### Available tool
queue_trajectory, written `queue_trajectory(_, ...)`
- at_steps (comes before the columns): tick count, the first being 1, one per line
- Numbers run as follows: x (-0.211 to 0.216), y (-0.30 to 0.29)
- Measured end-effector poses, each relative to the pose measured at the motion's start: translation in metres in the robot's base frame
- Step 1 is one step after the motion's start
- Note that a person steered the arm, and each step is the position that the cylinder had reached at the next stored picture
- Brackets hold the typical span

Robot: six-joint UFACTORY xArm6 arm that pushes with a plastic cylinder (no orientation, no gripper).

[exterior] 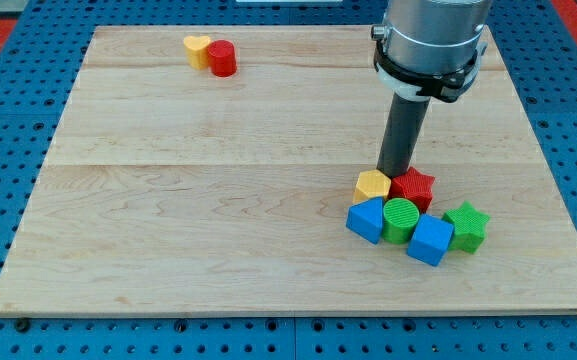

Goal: Slide the red circle to the blue triangle

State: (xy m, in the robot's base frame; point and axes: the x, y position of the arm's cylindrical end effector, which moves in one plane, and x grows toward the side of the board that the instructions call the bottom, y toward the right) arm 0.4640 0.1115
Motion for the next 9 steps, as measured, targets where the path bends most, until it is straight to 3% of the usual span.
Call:
queue_trajectory(1, -0.01, -0.004)
queue_trajectory(2, -0.038, -0.061)
queue_trajectory(4, -0.069, -0.237)
queue_trajectory(5, -0.107, -0.31)
queue_trajectory(7, -0.254, -0.304)
queue_trajectory(8, -0.25, -0.245)
queue_trajectory(9, -0.214, -0.201)
